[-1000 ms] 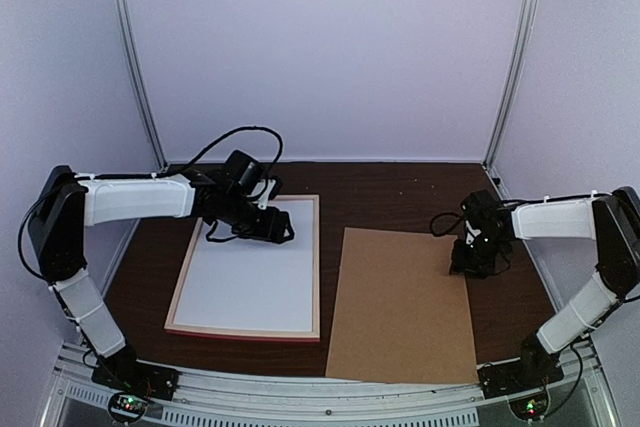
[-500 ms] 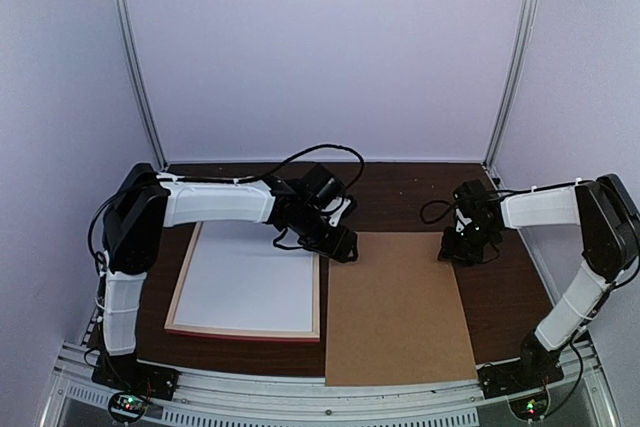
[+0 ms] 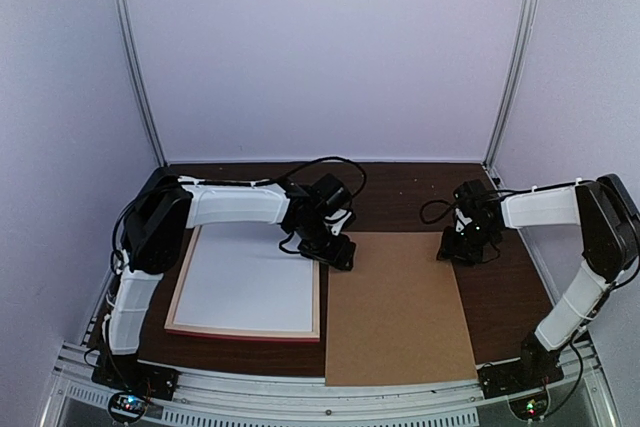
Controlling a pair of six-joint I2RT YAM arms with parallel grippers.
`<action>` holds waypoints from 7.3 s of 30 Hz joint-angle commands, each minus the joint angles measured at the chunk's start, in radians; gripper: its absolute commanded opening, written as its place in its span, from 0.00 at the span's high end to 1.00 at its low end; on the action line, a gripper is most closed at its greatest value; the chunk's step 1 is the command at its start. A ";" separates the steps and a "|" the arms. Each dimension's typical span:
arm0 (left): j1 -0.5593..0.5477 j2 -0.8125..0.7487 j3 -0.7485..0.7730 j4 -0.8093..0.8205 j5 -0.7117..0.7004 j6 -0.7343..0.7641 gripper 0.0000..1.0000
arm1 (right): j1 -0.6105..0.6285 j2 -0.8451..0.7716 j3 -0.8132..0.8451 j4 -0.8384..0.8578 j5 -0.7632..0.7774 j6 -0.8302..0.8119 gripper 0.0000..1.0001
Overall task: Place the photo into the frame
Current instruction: Pick up the backboard from the center of the board.
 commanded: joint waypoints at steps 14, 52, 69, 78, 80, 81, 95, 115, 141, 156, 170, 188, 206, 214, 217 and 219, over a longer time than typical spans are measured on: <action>0.005 0.118 0.115 -0.075 -0.045 -0.067 0.28 | -0.005 0.027 -0.013 0.012 -0.087 -0.003 0.57; 0.091 0.134 0.171 -0.014 -0.015 -0.098 0.30 | 0.001 0.082 0.104 0.054 -0.287 -0.047 0.70; -0.041 -0.056 -0.158 0.010 -0.138 -0.186 0.16 | -0.003 -0.179 -0.135 -0.097 -0.180 -0.028 0.58; -0.135 -0.083 -0.291 0.028 -0.153 -0.271 0.11 | 0.020 -0.367 -0.306 -0.129 -0.174 0.027 0.57; -0.150 -0.101 -0.349 0.066 -0.118 -0.298 0.11 | 0.034 -0.412 -0.328 -0.165 -0.145 0.028 0.56; -0.156 -0.107 -0.370 0.077 -0.106 -0.311 0.11 | 0.037 -0.435 -0.338 -0.181 -0.134 0.028 0.56; -0.217 -0.150 -0.452 0.004 -0.050 -0.447 0.02 | 0.056 -0.555 -0.375 -0.257 -0.190 0.016 0.56; -0.217 -0.170 -0.481 0.153 0.186 -0.547 0.03 | 0.087 -0.434 -0.328 -0.167 -0.315 0.054 0.60; -0.182 -0.199 -0.389 0.276 0.203 -0.539 0.11 | 0.089 -0.603 -0.285 -0.205 -0.386 0.130 0.71; -0.255 -0.201 -0.331 0.300 0.235 -0.552 0.22 | 0.089 -0.562 -0.323 -0.236 -0.326 0.049 0.69; -0.265 -0.205 -0.272 0.269 0.211 -0.521 0.26 | 0.088 -0.519 -0.321 -0.200 -0.291 0.032 0.68; -0.083 -0.156 -0.179 0.347 0.250 -0.447 0.31 | 0.086 -0.297 -0.261 0.004 -0.280 0.066 0.69; 0.006 -0.285 -0.273 0.579 0.451 -0.506 0.43 | 0.085 -0.128 -0.223 0.136 -0.267 0.007 0.69; 0.026 -0.324 -0.277 0.568 0.474 -0.501 0.53 | 0.086 -0.086 -0.225 0.193 -0.283 0.003 0.69; 0.030 -0.331 -0.268 0.529 0.470 -0.487 0.60 | 0.085 -0.074 -0.217 0.201 -0.295 0.002 0.69; 0.033 -0.332 -0.256 0.475 0.458 -0.470 0.65 | 0.086 -0.067 -0.211 0.205 -0.304 0.000 0.68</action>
